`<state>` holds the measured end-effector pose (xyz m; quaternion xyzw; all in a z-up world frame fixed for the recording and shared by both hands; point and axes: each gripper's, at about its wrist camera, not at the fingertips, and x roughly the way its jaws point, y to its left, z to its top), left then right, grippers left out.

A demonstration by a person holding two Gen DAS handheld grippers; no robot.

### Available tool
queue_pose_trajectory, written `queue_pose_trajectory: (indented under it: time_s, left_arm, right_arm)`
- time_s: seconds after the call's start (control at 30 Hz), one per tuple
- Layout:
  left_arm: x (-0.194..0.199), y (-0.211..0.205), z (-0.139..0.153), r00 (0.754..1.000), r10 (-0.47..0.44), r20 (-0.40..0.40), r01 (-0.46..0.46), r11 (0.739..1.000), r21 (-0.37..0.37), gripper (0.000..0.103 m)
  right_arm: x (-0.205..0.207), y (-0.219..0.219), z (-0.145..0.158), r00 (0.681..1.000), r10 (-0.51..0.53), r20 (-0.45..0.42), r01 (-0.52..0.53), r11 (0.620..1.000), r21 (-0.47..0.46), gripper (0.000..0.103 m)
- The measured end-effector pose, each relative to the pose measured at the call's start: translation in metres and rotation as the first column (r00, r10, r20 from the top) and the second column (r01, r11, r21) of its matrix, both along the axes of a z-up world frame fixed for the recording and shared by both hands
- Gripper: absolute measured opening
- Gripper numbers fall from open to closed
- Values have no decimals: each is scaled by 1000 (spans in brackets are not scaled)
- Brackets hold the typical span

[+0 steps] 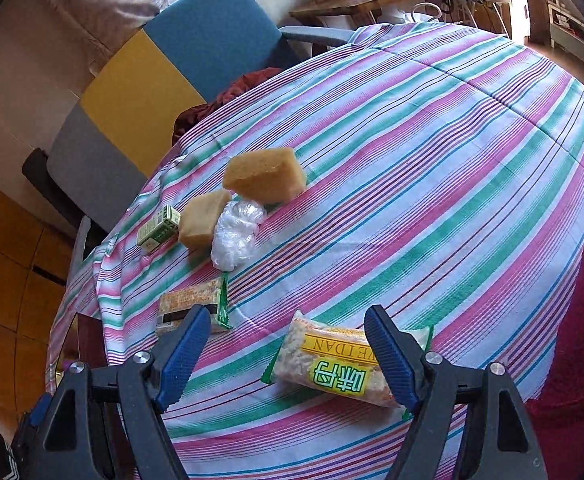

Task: Organize objects
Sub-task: 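Move both tools back over the remaining table items, then grasp the wrapped cracker packet with the left tool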

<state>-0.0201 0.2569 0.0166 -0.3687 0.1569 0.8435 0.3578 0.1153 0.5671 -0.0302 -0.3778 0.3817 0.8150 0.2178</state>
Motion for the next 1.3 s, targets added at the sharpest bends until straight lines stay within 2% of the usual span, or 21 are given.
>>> queue_pose_trajectory:
  time_s: [0.1, 0.3, 0.47, 0.67, 0.93, 1.0, 1.1, 1.13, 1.17, 1.23, 1.27, 1.3]
  left_arm:
    - [1, 26, -2, 999, -36, 1, 36, 999, -18, 79]
    - [1, 77, -17, 988, -154, -32, 150, 982, -114, 79]
    - [-3, 121, -40, 952, -306, -7, 298, 930, -214, 79]
    - [-8, 160, -60, 904, -427, -19, 407, 874, -266, 83]
    - [-20, 197, -82, 853, -522, -7, 492, 809, -322, 92]
    - [-21, 203, -86, 842, -540, -2, 508, 794, -334, 97]
    - [-23, 211, -98, 836, -549, 20, 518, 777, -357, 99]
    - [-26, 210, -101, 843, -536, 40, 516, 786, -341, 98]
    - [-31, 209, -100, 856, -511, 74, 508, 807, -301, 95]
    - [-41, 204, -101, 869, -460, 182, 491, 845, -213, 69]
    - [-42, 200, -100, 884, -430, 186, 462, 867, -189, 65]
    - [-41, 197, -99, 893, -417, 171, 445, 876, -186, 54]
  right_arm:
    - [-2, 0, -4, 1000, 16, -2, -16, 1000, -22, 81]
    - [0, 4, -8, 1000, 17, -18, -18, 998, -65, 81]
    - [-1, 5, -10, 999, 25, -21, -26, 996, -86, 81]
    - [-2, 5, -12, 999, 38, -28, -41, 993, -106, 81]
    - [-4, 5, -16, 998, 50, -29, -54, 990, -131, 81]
    - [-4, 6, -17, 999, 46, -26, -49, 990, -134, 81]
    - [-1, 9, -16, 999, 25, -37, -30, 989, -143, 81]
    - [2, 12, -15, 999, 5, -45, -11, 990, -141, 81]
    - [6, 15, -14, 998, -21, -56, 12, 990, -141, 81]
    - [14, 23, -12, 994, -74, -80, 61, 986, -154, 81]
    - [17, 26, -13, 991, -97, -89, 82, 983, -165, 81]
    - [19, 28, -13, 989, -112, -94, 94, 980, -174, 81]
